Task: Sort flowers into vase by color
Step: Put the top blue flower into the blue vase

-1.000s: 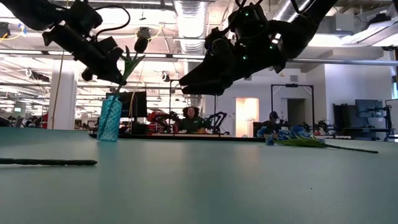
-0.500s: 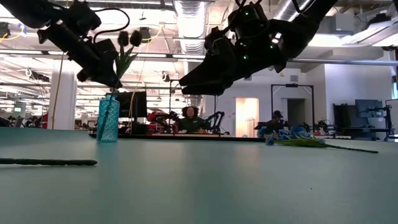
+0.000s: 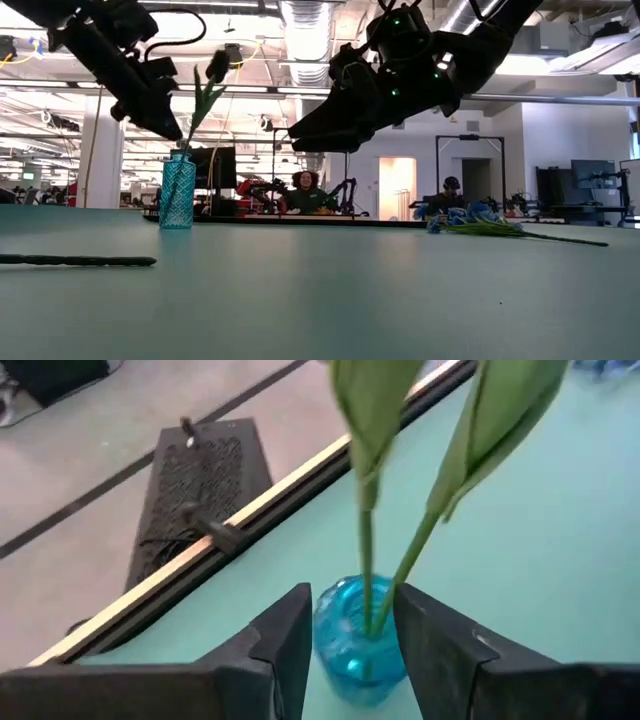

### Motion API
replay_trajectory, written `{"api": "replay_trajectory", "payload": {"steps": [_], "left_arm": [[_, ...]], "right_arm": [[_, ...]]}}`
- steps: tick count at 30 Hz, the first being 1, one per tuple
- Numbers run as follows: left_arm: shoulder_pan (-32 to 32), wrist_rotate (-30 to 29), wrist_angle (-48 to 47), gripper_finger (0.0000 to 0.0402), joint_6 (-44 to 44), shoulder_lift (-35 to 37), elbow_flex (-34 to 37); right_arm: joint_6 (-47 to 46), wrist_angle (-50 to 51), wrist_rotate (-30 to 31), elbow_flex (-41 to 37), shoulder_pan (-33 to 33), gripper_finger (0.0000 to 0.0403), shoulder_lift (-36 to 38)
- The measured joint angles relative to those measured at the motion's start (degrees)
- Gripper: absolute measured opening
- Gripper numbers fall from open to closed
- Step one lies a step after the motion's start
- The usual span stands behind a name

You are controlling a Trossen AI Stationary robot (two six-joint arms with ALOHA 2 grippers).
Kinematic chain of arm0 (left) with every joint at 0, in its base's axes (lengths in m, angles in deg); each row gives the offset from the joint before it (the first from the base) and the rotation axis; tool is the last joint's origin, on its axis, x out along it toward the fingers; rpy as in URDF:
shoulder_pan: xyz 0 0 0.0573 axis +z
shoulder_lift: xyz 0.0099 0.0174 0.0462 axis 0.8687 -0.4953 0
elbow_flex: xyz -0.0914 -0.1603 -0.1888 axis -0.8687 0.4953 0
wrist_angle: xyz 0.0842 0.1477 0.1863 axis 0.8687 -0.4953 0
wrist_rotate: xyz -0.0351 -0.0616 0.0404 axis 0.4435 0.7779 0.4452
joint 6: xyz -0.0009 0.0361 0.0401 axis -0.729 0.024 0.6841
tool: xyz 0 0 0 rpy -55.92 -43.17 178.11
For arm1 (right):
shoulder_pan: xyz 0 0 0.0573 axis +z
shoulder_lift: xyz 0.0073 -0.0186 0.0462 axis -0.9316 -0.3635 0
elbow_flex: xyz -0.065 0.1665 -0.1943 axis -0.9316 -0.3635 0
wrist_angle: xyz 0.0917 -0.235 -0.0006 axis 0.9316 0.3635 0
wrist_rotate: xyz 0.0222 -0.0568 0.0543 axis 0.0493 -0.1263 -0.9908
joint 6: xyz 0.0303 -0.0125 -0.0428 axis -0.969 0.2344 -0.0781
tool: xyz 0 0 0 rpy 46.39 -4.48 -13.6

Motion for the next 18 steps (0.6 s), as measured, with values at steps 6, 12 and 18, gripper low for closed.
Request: {"api": "replay_trajectory", "payload": {"steps": [6, 12, 18], "left_arm": [[0.02, -0.66, -11.44, 0.0132, 1.55, 0.02, -4.98], [-0.13, 5.52, -23.01, 0.0132, -0.14, 0.30, -7.47], [-5.33, 12.37, -23.51, 0.0132, -2.41, 1.65, -7.49]], "right_arm": [[-0.42, 0.00, 0.02, 0.00, 0.43, 0.0317, 0.00], [0.40, -0.04, 0.00, 0.00, 2.11, 0.0317, 0.00], [0.07, 1.48, 0.00, 0.15, 2.78, 0.0317, 0.00]]}}
